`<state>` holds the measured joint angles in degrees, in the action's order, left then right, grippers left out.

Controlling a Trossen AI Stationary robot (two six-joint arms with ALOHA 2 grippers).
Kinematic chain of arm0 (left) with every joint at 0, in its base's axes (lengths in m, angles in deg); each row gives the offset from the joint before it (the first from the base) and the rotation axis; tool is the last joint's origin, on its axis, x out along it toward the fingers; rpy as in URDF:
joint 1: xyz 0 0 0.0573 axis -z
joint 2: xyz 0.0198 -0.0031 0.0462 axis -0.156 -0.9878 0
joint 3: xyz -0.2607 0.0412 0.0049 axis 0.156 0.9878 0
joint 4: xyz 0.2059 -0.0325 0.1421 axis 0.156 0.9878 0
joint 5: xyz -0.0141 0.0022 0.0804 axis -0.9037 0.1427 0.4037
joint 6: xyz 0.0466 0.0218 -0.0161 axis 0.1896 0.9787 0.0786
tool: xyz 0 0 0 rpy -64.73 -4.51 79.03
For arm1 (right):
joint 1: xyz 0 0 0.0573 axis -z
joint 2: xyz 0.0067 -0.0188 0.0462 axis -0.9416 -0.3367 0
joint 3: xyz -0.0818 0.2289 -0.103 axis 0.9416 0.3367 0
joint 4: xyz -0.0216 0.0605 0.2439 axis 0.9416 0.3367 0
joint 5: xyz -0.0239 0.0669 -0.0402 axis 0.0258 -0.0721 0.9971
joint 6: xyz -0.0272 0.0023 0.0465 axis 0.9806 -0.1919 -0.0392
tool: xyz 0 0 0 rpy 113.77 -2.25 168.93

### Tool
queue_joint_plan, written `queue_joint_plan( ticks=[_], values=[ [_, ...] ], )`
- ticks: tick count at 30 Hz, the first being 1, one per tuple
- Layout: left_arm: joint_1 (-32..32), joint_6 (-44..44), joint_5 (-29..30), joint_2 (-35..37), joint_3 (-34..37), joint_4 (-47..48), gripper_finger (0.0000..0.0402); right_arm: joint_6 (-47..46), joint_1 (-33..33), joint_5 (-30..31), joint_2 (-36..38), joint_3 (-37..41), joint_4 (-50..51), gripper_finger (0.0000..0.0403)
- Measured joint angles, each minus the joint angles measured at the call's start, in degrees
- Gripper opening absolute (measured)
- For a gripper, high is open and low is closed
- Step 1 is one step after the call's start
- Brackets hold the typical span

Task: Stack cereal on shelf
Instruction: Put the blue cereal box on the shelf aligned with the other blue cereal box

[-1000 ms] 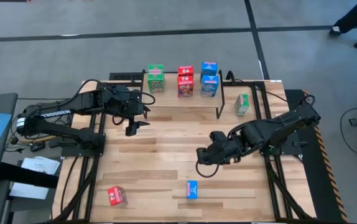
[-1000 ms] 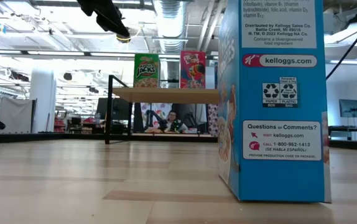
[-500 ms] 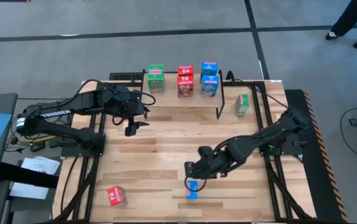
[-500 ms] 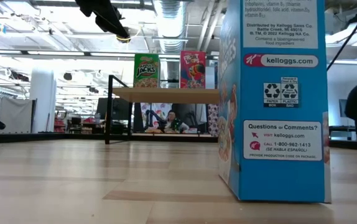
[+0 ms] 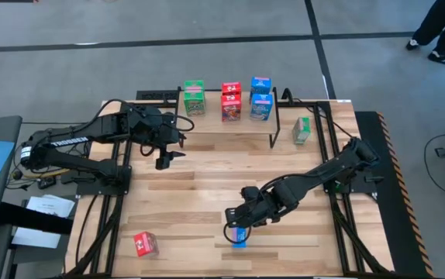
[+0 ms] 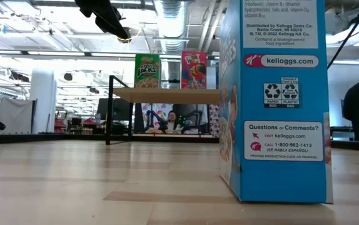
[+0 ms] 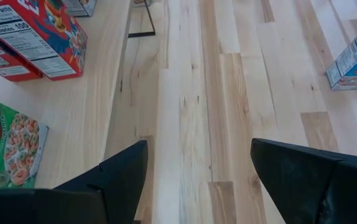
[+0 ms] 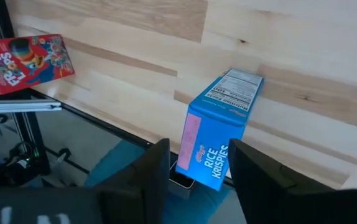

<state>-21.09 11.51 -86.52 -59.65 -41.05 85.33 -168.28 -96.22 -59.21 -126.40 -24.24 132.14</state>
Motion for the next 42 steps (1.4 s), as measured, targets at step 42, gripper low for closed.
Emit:
queue_joint_plan(
  ticks=[42],
  values=[
    [-0.02,1.91,0.65,-0.04,0.0,-0.05,0.0275,-3.69,-1.65,-1.49,0.0,0.0,-1.9,0.0212]
  ],
)
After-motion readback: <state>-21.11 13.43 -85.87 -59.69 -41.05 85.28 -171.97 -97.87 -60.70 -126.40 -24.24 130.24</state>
